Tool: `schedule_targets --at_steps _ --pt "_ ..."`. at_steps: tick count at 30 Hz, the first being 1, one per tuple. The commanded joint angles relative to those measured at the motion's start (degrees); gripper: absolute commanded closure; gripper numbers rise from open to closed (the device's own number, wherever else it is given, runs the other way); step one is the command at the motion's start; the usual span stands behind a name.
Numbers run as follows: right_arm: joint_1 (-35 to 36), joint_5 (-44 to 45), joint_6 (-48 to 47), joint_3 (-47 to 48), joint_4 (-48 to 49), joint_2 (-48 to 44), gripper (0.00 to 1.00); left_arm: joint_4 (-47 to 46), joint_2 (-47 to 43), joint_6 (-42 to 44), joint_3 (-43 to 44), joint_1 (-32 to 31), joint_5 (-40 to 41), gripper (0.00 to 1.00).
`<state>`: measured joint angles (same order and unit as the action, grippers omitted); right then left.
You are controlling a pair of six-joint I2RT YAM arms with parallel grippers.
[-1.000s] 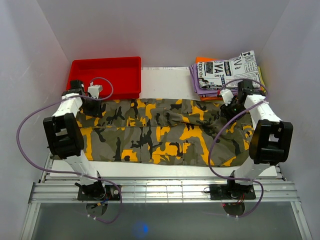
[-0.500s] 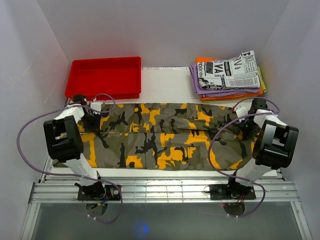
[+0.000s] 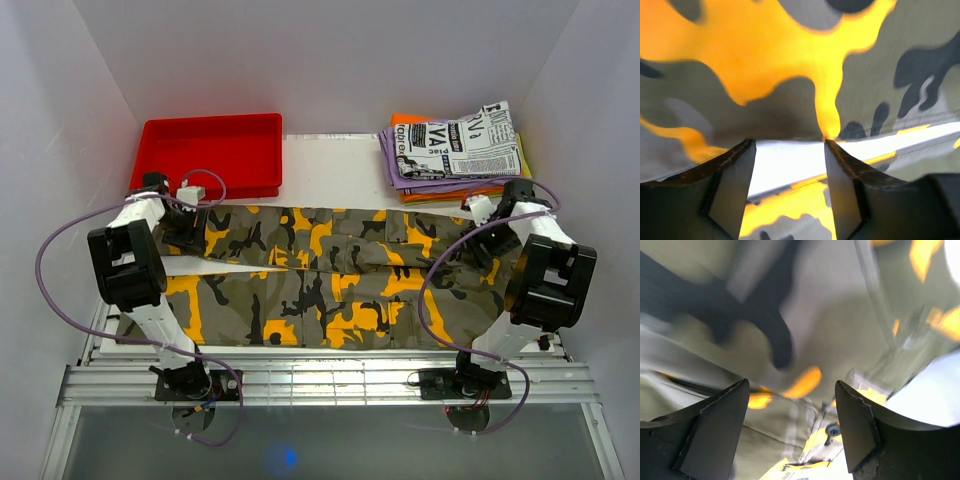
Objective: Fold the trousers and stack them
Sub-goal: Flatten the trousers out
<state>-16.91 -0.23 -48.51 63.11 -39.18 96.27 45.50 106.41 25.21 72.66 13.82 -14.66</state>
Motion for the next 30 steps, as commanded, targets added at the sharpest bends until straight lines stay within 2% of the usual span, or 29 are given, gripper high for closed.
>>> schedule_targets --at_steps 1,2,4,9,13,16,17,21,27,28,30 --pt "4.2 -4.8 3.0 6.6 -4.1 -0.3 0.25 0.6 -1.7 -0.3 6.7 0.5 -4.1 0.28" --pt "4.9 -5.2 3.8 7.6 -5.3 -0.3 0.25 1.1 -2.5 0.2 7.1 0.4 -4.9 0.17" --pt "5.0 -7.1 4.2 9.7 -6.2 -0.7 0.25 1.3 -5.6 2.8 7.3 0.4 -6.6 0.02" --pt "5.0 -7.7 3.1 11.4 -4.5 0.1 0.29 0.5 -8.8 6.2 7.0 0.5 -10.3 0.02" --pt "5.7 -8.6 2.1 11.3 -4.3 3.4 0.4 0.1 -6.4 7.0 6.4 0.3 -10.6 0.02" --pt "6.8 -7.7 2.4 9.2 -1.7 6.0 0.43 -1.0 -2.6 5.6 5.7 0.4 -8.6 0.18" --pt "7.2 -7.2 2.5 8.4 -0.9 7.1 0.44 -1.1 -1.7 5.1 5.6 0.4 -7.9 0.26" --pt "9.8 -5.9 2.7 4.5 1.4 8.7 0.47 -1.8 1.0 4.8 2.9 0.4 -3.6 0.38" --pt "14.7 -7.9 4.3 -1.9 0.9 6.6 0.5 -0.7 -1.6 10.1 -3.7 1.6 2.6 0.51" --pt "15.7 -8.3 4.8 -2.4 0.3 6.0 0.5 -0.6 -2.3 10.9 -5.2 2.6 3.2 0.57" --pt "16.1 -10.0 6.1 -2.3 -1.3 3.6 0.5 1.6 -4.3 13.4 -5.8 3.7 2.4 0.64"
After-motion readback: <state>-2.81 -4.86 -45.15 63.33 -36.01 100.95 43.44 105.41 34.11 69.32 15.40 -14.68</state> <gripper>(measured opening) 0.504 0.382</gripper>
